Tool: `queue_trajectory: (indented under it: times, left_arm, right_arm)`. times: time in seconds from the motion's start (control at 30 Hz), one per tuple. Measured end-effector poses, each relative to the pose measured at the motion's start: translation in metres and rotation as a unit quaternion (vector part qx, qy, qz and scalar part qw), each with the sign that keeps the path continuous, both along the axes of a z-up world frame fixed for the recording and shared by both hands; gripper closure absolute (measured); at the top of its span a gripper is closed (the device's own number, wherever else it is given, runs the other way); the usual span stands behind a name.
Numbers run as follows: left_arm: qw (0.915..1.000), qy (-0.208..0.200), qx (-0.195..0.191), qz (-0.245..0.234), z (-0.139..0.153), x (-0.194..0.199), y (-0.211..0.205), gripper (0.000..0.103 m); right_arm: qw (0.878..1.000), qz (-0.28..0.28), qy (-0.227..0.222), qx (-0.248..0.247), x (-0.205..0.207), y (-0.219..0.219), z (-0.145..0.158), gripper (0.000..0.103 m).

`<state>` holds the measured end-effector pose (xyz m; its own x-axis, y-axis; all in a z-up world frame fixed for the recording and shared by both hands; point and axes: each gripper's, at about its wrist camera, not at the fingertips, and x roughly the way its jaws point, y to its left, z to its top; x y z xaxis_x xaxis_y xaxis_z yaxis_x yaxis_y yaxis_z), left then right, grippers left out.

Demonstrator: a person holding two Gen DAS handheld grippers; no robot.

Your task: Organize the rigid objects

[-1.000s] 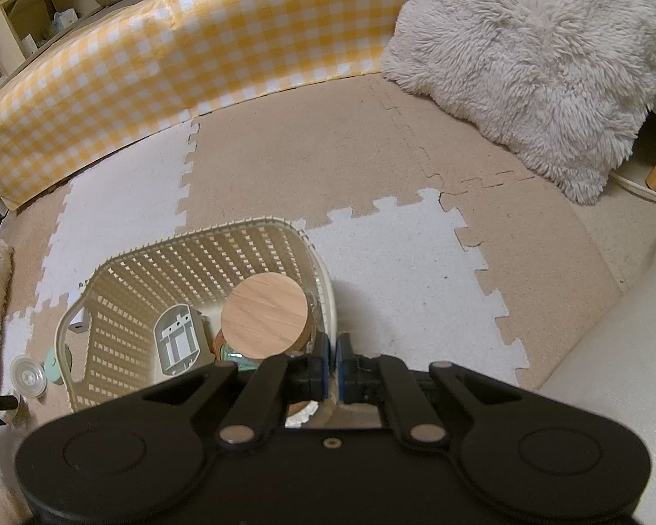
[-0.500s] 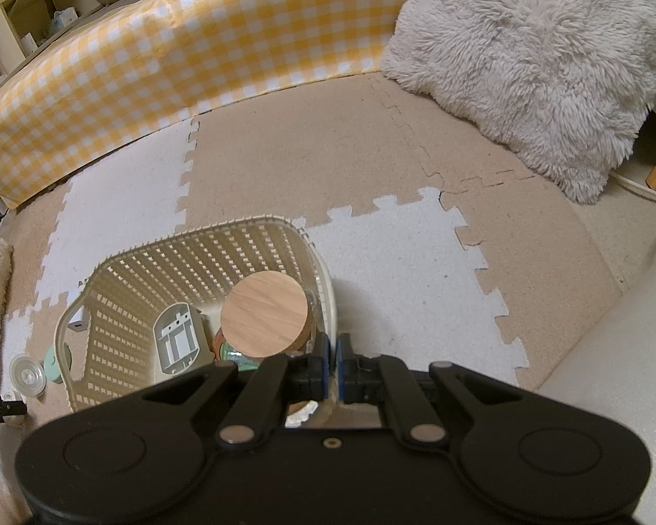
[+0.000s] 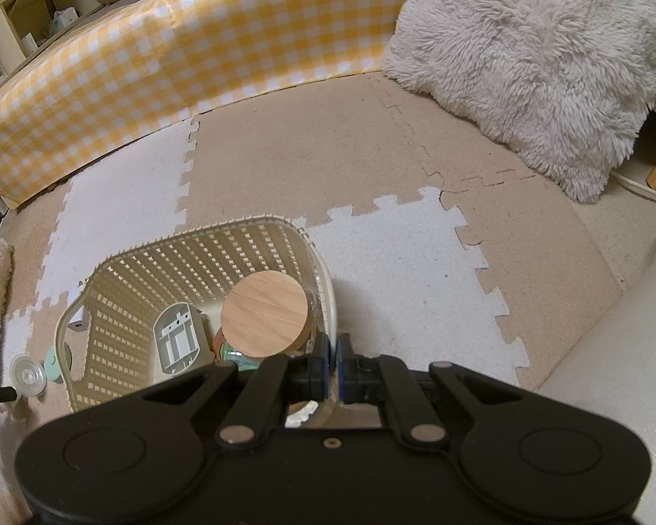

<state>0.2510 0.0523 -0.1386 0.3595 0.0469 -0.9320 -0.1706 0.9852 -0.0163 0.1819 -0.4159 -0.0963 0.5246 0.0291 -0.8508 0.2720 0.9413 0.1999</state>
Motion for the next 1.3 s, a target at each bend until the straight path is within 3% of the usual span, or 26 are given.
queue_trajectory:
  times: [0.43, 0.73, 1.0, 1.3]
  left_arm:
    - [0.9998, -0.015, -0.011, -0.001, 0.008, -0.002, -0.001, 0.048]
    - [0.9996, -0.010, 0.005, -0.028, 0.006, -0.004, -0.007, 0.048]
    - [0.9965, 0.056, 0.022, -0.057, -0.015, -0.018, -0.014, 0.050]
    - [0.9973, 0.062, 0.018, -0.035, -0.019, -0.014, -0.004, 0.047]
  right_arm:
    - [1.000, 0.001, 0.001, -0.001, 0.000, 0.000, 0.000, 0.099]
    - [1.000, 0.001, 0.001, -0.001, 0.000, 0.000, 0.000, 0.099]
    - [1.000, 0.000, 0.001, 0.002, 0.001, -0.001, 0.000, 0.099]
    - [1.000, 0.001, 0.002, 0.002, 0.000, -0.002, 0.000, 0.099]
